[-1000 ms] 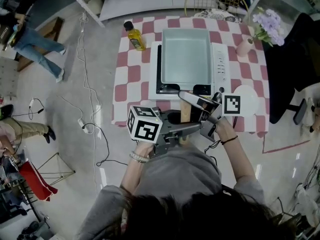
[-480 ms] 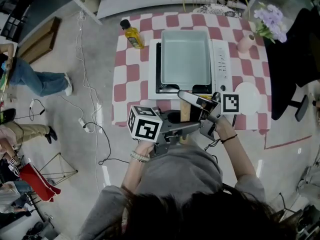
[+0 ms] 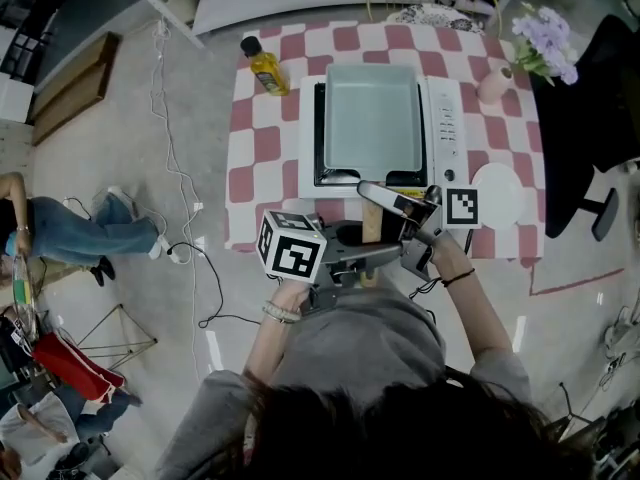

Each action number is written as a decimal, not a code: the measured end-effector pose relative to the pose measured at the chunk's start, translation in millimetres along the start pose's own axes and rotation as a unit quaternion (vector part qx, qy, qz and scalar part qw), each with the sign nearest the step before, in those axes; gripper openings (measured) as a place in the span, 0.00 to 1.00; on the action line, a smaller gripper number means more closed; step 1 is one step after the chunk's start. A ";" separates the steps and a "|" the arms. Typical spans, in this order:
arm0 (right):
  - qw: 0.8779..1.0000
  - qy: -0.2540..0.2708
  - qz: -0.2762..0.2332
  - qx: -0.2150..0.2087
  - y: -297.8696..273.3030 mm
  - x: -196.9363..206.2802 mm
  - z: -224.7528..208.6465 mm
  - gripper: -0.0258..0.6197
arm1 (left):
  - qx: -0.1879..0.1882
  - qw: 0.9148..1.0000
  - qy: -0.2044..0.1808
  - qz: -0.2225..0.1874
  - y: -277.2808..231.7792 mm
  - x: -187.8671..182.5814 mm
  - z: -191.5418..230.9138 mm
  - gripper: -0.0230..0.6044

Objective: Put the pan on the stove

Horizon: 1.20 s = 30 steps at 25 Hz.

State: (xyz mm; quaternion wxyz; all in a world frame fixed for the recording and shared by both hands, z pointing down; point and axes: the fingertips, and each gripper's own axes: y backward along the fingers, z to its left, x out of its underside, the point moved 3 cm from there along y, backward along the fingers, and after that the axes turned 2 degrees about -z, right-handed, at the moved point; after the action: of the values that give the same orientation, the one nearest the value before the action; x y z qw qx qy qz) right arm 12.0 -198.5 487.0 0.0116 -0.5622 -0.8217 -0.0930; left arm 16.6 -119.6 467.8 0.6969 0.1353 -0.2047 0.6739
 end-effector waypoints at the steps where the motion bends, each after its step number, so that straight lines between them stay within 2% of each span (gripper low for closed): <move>1: 1.000 -0.002 0.000 0.001 0.1 0.1 -0.8 0.35 | 0.000 1.000 0.001 0.000 0.2 0.0 0.3 0.30; 18: 1.000 -0.016 -0.003 0.006 -0.1 1.7 -6.0 0.35 | 0.000 1.000 0.009 0.005 0.9 1.6 3.4 0.31; 30: 1.000 0.003 0.016 0.004 1.5 3.3 -9.0 0.35 | -0.007 1.000 0.003 0.015 -1.6 8.5 8.0 0.30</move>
State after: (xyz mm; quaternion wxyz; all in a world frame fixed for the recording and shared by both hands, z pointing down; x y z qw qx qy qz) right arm 11.4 -196.5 496.5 0.0178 -0.5749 -0.8130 -0.0911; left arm 17.5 -116.0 479.0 0.6882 0.1253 -0.2089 0.6834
